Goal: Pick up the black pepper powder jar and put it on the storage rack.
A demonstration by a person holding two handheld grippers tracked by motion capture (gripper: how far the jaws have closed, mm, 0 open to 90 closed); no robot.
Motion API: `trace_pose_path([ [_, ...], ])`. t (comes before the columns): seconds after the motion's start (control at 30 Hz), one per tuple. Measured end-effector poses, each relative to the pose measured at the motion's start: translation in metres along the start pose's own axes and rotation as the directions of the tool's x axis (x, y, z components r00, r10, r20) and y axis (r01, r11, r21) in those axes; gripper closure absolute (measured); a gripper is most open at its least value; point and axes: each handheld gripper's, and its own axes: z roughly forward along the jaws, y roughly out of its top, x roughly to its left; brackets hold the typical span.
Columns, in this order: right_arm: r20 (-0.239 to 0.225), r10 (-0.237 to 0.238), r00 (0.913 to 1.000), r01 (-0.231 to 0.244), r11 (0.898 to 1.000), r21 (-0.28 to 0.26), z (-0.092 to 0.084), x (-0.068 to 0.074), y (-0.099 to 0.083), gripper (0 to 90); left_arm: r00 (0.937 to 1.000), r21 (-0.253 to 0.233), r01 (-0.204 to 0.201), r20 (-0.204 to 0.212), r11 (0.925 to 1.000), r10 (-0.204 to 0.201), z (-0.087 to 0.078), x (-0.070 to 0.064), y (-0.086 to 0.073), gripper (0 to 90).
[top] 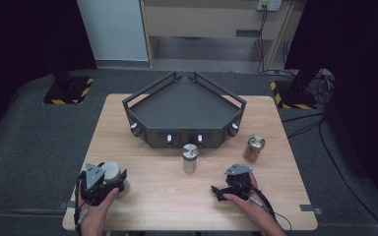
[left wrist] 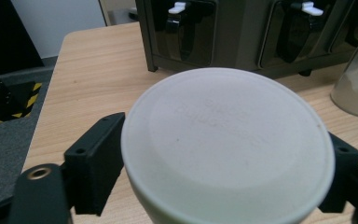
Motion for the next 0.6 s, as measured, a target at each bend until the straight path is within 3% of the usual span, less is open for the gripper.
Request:
trace_pose_path([
  [0.1, 0.000, 0.000, 1.0000, 0.000, 1.000, 0.000, 0.0000, 0.0000, 0.0000, 0.7, 0.9997, -0.007, 0.023, 0.004, 0.9997, -0.023, 0.0005, 0.0011, -0.0019, 24.2],
  [0.33, -0.001, 0.000, 1.0000, 0.000, 1.000, 0.000, 0.0000, -0.0001, 0.0000, 0.7, 0.9999, -0.004, 0.010, 0.000, 0.9999, -0.010, 0.0036, -0.0035, -0.0025, 31.8],
  [0.6, -0.002, -0.001, 1.0000, 0.001, 1.000, 0.000, 0.0000, -0.0004, 0.0001, 0.6, 0.9999, -0.002, 0.011, -0.012, 0.9999, -0.011, 0.0024, -0.0077, -0.0011, 32.6],
])
